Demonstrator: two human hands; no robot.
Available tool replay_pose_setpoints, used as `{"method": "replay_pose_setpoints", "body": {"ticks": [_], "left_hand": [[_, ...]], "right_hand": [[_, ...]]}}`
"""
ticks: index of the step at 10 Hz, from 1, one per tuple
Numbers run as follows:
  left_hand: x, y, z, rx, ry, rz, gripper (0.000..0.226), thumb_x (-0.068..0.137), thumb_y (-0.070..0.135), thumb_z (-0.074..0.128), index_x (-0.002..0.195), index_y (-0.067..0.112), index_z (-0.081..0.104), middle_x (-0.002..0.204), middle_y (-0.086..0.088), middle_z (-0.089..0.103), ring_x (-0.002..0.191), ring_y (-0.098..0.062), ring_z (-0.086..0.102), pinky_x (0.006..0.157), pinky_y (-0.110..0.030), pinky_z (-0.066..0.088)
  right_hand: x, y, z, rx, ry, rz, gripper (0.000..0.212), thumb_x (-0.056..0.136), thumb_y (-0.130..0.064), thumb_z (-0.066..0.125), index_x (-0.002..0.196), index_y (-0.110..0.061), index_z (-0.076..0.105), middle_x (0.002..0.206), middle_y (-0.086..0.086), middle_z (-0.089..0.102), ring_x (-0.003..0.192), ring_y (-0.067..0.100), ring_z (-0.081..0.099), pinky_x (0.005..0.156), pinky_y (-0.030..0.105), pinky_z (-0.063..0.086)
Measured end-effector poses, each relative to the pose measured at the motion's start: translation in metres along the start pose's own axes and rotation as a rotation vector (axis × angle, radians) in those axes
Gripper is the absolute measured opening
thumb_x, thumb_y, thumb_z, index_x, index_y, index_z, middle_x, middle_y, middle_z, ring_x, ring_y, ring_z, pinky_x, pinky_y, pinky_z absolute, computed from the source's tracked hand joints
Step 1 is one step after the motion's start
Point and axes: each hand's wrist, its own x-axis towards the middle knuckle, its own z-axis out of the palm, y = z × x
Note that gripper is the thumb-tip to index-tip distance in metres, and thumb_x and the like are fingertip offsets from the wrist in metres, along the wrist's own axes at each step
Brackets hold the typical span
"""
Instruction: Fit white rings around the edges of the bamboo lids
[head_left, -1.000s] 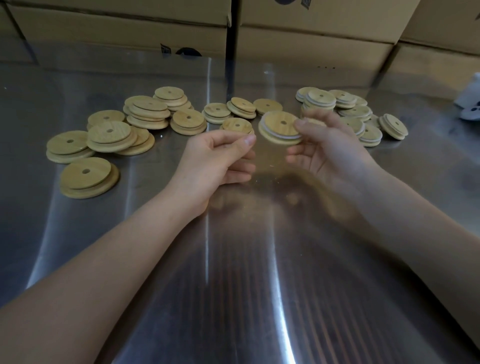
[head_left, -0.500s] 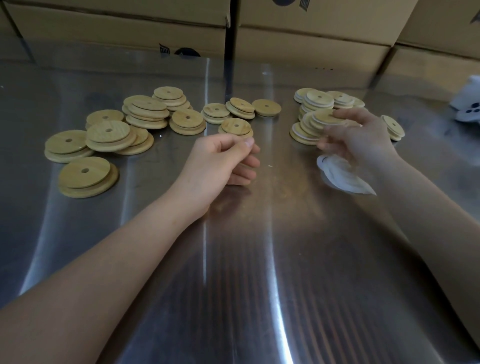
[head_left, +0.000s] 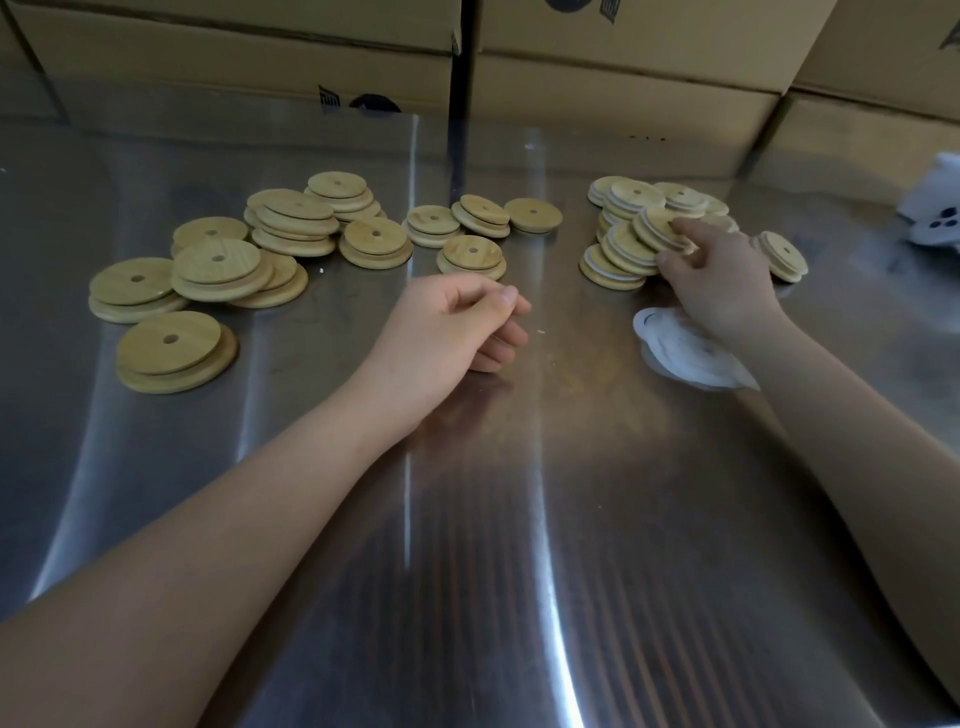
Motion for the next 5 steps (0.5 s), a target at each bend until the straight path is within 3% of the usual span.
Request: {"method": "replay_pose_setpoints", "body": {"ticks": [1, 2, 3, 4, 5], "left_hand": [[-0.001, 0.001, 0.0, 0.023, -0.008, 0.005, 0.02, 0.1, 0.016, 0.053, 0.096, 0.01, 0.071, 0.079, -0.005, 0.072, 0.069, -0.012, 0.065, 0.07, -0.026, 0.058], [0.0, 0.0, 0.001, 0.043, -0.013, 0.019, 0.02, 0.1, 0.016, 0.053, 0.094, 0.012, 0.071, 0.078, -0.003, 0.072, 0.069, -0.011, 0.066, 0.068, -0.023, 0.058], [0.0, -0.002, 0.001, 0.062, -0.026, 0.038, 0.02, 0.099, 0.013, 0.053, 0.092, 0.014, 0.071, 0.077, -0.003, 0.071, 0.069, -0.011, 0.065, 0.067, -0.022, 0.057], [-0.001, -0.003, 0.001, 0.129, -0.044, 0.093, 0.02, 0.098, 0.014, 0.054, 0.09, 0.018, 0.072, 0.076, 0.0, 0.072, 0.07, -0.01, 0.066, 0.07, -0.025, 0.057], [-0.005, -0.002, 0.005, 0.249, -0.038, 0.16, 0.018, 0.097, 0.018, 0.057, 0.09, 0.02, 0.073, 0.073, 0.005, 0.071, 0.07, -0.008, 0.065, 0.076, -0.03, 0.056]], "right_hand": [[0.0, -0.001, -0.004, -0.025, -0.035, -0.007, 0.048, 0.098, -0.026, 0.052, 0.144, -0.016, 0.044, 0.096, 0.01, 0.066, 0.101, 0.026, 0.056, 0.092, 0.036, 0.038], [-0.001, -0.001, -0.005, 0.012, 0.063, -0.036, 0.046, 0.095, -0.02, 0.053, 0.14, -0.015, 0.047, 0.094, 0.006, 0.06, 0.09, 0.019, 0.052, 0.081, 0.031, 0.037], [-0.003, -0.007, -0.014, 0.12, 0.254, -0.021, 0.035, 0.09, -0.017, 0.05, 0.123, -0.018, 0.061, 0.092, 0.001, 0.06, 0.085, 0.013, 0.05, 0.074, 0.024, 0.033], [-0.01, -0.023, -0.029, 0.304, 0.387, -0.094, 0.03, 0.082, -0.015, 0.048, 0.102, -0.021, 0.069, 0.087, 0.002, 0.065, 0.08, 0.018, 0.06, 0.074, 0.033, 0.048], [-0.019, -0.037, -0.05, 0.678, 0.447, -0.228, 0.02, 0.074, -0.014, 0.055, 0.087, -0.025, 0.066, 0.071, -0.001, 0.062, 0.056, 0.016, 0.056, 0.055, 0.03, 0.045]]}}
